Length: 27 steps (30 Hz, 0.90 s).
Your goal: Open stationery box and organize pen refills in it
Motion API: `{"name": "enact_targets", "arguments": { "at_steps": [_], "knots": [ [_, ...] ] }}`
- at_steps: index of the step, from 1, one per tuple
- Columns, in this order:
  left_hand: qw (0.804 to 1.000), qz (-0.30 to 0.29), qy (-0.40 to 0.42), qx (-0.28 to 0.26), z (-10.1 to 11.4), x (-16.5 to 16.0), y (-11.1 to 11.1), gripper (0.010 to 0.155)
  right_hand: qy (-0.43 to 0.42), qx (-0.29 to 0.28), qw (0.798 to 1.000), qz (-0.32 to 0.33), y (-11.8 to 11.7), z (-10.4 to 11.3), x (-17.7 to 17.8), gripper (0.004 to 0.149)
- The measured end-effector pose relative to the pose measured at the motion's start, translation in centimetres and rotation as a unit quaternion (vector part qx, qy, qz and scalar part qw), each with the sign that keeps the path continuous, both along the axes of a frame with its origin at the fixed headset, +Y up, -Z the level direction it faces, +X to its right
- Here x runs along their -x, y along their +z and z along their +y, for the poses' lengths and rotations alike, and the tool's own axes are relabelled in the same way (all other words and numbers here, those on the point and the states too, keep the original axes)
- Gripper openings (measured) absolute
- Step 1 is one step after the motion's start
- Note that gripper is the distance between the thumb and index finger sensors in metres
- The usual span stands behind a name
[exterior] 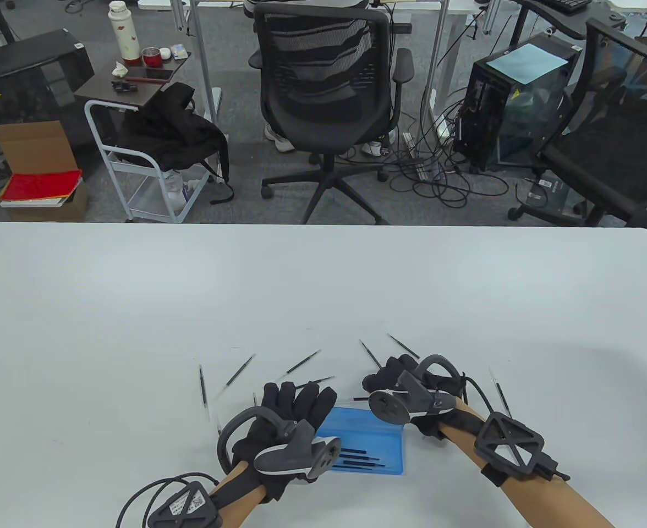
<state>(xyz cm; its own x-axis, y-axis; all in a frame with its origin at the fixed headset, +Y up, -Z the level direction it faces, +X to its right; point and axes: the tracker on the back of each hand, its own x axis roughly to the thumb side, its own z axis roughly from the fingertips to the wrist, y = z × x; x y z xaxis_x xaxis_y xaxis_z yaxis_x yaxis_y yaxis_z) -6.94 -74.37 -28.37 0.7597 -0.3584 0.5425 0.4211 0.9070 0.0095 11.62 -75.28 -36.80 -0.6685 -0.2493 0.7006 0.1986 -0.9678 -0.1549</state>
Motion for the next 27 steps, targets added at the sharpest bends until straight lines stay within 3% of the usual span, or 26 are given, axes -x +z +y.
{"name": "enact_targets", "arguments": {
  "at_steps": [6,14,20,27],
  "knots": [
    [1.0,-0.001,0.0,-0.001,0.0,0.0,0.0,0.132,-0.026,0.001,1.0,0.0,-0.1,0.4,-0.4,0.058],
    [1.0,0.0,0.001,-0.001,0.0,0.0,0.0,0.132,-0.096,-0.039,0.995,-0.009,1.4,5.9,-1.9,0.06],
    [1.0,0.003,-0.001,-0.005,0.0,0.0,0.1,0.132,-0.114,-0.081,0.99,0.016,5.7,8.6,-2.3,0.06],
    [1.0,0.006,-0.003,-0.008,0.1,-0.1,0.1,0.132,-0.06,-0.116,0.991,0.017,11.4,6.3,-0.8,0.06]
  ]
}}
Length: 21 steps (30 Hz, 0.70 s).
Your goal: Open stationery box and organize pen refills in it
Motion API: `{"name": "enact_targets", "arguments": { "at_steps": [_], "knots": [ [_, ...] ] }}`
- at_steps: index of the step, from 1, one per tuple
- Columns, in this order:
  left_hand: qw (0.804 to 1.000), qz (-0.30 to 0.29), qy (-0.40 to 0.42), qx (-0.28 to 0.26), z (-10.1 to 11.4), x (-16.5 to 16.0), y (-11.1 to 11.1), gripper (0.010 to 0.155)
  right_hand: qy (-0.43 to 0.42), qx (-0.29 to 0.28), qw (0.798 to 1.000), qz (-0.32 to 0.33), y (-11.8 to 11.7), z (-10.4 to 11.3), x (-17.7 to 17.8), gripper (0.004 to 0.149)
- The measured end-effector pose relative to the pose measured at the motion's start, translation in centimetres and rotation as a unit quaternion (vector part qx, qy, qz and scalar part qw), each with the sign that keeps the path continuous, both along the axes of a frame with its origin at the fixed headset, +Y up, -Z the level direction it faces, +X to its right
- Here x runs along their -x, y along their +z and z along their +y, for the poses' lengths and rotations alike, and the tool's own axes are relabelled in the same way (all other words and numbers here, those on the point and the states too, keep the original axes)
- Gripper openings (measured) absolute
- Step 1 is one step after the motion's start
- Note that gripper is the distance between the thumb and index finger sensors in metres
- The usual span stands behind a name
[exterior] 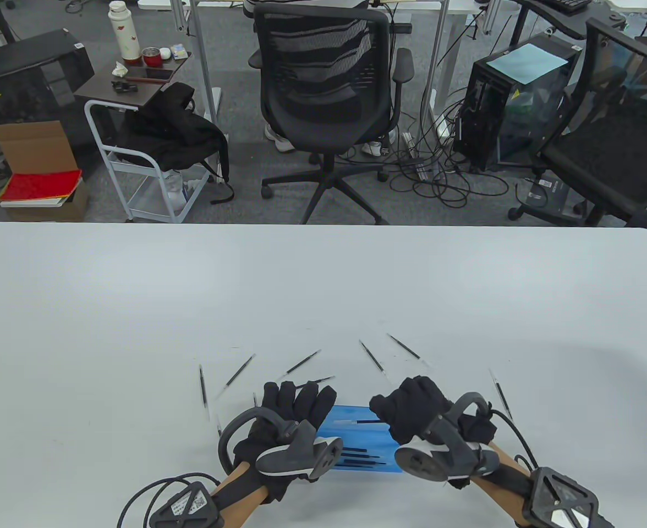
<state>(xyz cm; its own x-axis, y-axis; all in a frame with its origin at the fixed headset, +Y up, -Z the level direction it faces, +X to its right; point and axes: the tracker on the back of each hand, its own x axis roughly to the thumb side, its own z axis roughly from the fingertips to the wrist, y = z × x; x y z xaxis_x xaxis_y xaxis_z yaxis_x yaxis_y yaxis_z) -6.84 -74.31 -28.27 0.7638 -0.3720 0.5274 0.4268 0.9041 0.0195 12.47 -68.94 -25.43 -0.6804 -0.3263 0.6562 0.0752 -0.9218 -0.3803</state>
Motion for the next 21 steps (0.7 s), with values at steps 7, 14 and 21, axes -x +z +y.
{"name": "enact_targets", "arguments": {
  "at_steps": [7,14,21],
  "knots": [
    [1.0,0.002,-0.003,-0.005,0.0,-0.1,0.0,0.132,0.056,-0.019,0.998,-0.021,2.2,-3.4,2.4,0.06],
    [1.0,0.001,-0.003,-0.007,0.0,-0.2,0.1,0.132,0.071,-0.024,0.997,-0.035,2.3,-4.5,3.9,0.06],
    [1.0,-0.001,-0.002,-0.008,0.0,-0.2,0.1,0.132,0.066,-0.016,0.997,-0.038,2.3,-4.1,4.1,0.058]
  ]
}}
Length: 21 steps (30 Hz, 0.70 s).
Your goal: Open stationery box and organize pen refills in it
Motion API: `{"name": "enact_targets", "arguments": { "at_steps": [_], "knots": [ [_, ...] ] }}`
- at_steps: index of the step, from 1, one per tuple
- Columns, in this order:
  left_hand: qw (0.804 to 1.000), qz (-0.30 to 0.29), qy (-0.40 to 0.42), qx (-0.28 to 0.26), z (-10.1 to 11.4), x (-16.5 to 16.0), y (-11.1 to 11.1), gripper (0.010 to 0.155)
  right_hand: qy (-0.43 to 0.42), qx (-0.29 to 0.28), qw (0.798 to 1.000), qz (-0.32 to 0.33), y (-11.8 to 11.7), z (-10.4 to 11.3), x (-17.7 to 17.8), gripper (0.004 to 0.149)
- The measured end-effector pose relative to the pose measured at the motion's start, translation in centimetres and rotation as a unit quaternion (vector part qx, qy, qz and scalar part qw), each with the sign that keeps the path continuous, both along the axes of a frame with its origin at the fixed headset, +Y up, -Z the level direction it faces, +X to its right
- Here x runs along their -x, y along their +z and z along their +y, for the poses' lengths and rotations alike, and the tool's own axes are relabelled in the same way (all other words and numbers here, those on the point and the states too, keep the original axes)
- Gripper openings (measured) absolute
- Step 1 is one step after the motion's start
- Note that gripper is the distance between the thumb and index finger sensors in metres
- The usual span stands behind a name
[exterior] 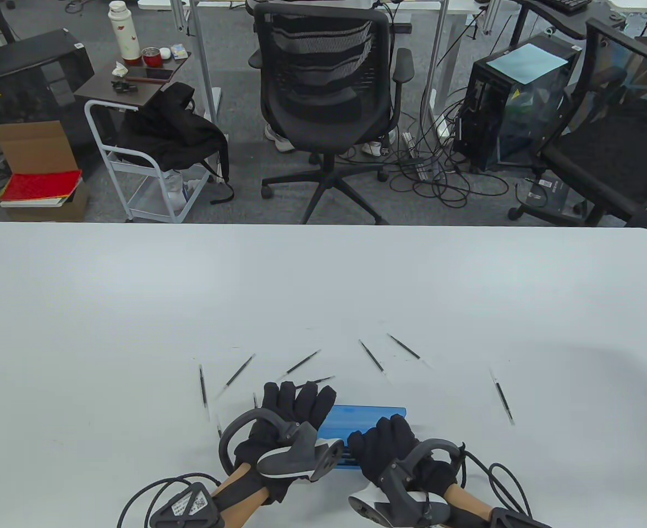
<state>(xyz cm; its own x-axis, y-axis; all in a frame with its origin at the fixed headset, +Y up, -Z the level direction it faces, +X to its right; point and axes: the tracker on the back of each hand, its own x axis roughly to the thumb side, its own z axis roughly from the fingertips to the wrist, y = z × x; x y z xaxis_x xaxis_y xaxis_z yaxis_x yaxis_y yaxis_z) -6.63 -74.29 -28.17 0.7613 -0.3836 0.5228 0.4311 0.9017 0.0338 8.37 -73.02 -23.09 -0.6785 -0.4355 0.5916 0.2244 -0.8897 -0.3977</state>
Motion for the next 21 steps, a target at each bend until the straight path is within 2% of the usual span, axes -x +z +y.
{"name": "enact_targets", "arguments": {
  "at_steps": [6,9,13,17,21],
  "knots": [
    [1.0,0.0,0.0,0.001,0.0,0.0,0.0,0.132,-0.062,0.002,0.998,-0.025,-0.8,3.9,-1.3,0.058],
    [1.0,0.001,-0.001,0.0,0.0,0.0,0.0,0.132,-0.087,0.0,0.995,-0.045,-2.5,6.2,-2.5,0.057],
    [1.0,0.001,-0.001,0.0,0.0,0.0,0.1,0.132,-0.108,0.009,0.991,-0.081,-5.4,7.9,-3.8,0.057],
    [1.0,0.001,0.0,0.001,0.0,0.0,0.1,0.132,-0.11,0.029,0.987,-0.116,-8.7,8.1,-4.3,0.057],
    [1.0,0.001,-0.001,0.0,0.0,0.0,0.1,0.131,-0.105,0.062,0.983,-0.139,-12.0,6.9,-4.1,0.056]
  ]
}}
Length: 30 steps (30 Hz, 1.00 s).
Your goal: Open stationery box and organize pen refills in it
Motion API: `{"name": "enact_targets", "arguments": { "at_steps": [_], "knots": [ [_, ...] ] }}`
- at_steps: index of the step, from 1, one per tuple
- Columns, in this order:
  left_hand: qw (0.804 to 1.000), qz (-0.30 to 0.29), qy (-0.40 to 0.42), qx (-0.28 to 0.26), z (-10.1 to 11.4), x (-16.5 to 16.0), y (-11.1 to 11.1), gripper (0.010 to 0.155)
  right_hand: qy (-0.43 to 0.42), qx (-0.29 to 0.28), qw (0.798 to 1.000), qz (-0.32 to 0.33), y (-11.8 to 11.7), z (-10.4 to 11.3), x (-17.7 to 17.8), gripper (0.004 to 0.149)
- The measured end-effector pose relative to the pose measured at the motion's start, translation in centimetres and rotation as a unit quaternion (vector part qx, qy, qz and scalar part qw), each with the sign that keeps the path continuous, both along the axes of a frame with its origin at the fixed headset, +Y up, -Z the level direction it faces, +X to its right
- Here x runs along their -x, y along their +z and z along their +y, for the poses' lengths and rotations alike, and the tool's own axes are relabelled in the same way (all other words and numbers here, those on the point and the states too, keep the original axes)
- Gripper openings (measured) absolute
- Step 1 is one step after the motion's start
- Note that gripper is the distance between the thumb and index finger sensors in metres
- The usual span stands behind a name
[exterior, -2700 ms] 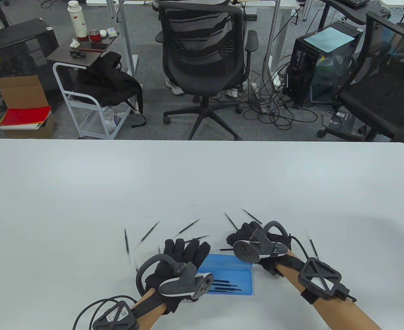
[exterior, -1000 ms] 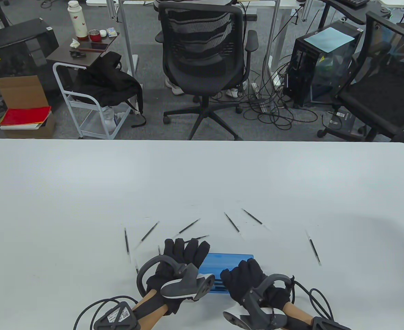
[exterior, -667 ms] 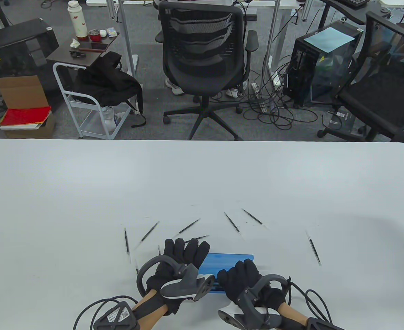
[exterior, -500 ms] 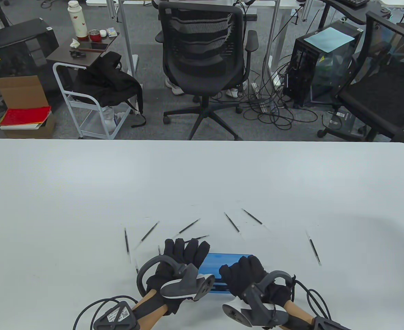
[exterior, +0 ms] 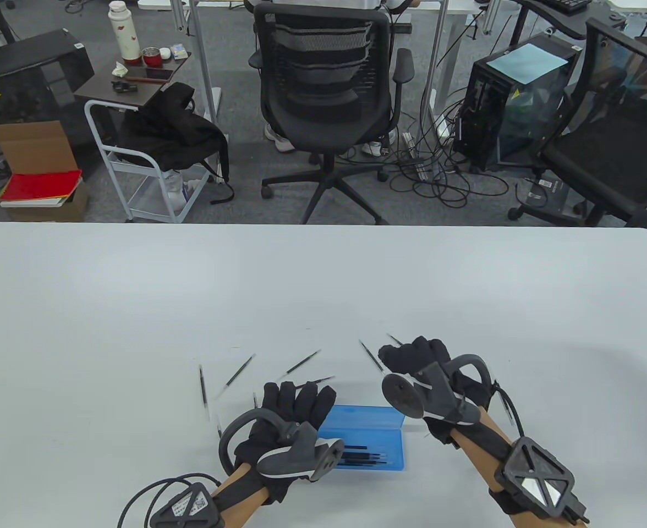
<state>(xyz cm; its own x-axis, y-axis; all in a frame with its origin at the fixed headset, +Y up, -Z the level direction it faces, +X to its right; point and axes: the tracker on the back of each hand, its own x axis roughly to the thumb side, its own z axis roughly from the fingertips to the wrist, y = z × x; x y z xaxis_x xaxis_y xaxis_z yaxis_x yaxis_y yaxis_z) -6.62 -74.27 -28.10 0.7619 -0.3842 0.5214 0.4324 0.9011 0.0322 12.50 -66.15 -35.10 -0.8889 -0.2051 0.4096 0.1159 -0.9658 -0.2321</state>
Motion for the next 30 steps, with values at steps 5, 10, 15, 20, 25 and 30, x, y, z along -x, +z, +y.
{"name": "enact_targets", "arguments": {
  "at_steps": [5,10,15,20,25,30],
  "knots": [
    [1.0,0.0,0.0,0.0,0.0,0.0,0.0,0.131,0.01,0.048,0.999,-0.02,-3.5,-2.6,0.6,0.056],
    [1.0,-0.001,0.001,0.001,0.0,0.0,0.0,0.132,0.022,0.083,0.995,-0.042,-5.7,-5.5,1.2,0.059],
    [1.0,-0.002,0.001,0.001,0.0,0.0,0.0,0.131,0.041,0.098,0.993,-0.057,-6.6,-7.4,1.8,0.061],
    [1.0,-0.002,0.001,0.0,0.0,0.0,0.0,0.131,0.061,0.097,0.991,-0.068,-6.9,-8.5,2.1,0.061],
    [1.0,-0.002,0.001,0.0,0.0,0.0,0.0,0.131,0.059,0.101,0.991,-0.067,-6.9,-8.7,1.9,0.059],
    [1.0,-0.002,0.001,0.001,0.0,0.0,0.0,0.131,0.062,0.099,0.991,-0.072,-6.8,-8.5,2.1,0.057]
  ]
}}
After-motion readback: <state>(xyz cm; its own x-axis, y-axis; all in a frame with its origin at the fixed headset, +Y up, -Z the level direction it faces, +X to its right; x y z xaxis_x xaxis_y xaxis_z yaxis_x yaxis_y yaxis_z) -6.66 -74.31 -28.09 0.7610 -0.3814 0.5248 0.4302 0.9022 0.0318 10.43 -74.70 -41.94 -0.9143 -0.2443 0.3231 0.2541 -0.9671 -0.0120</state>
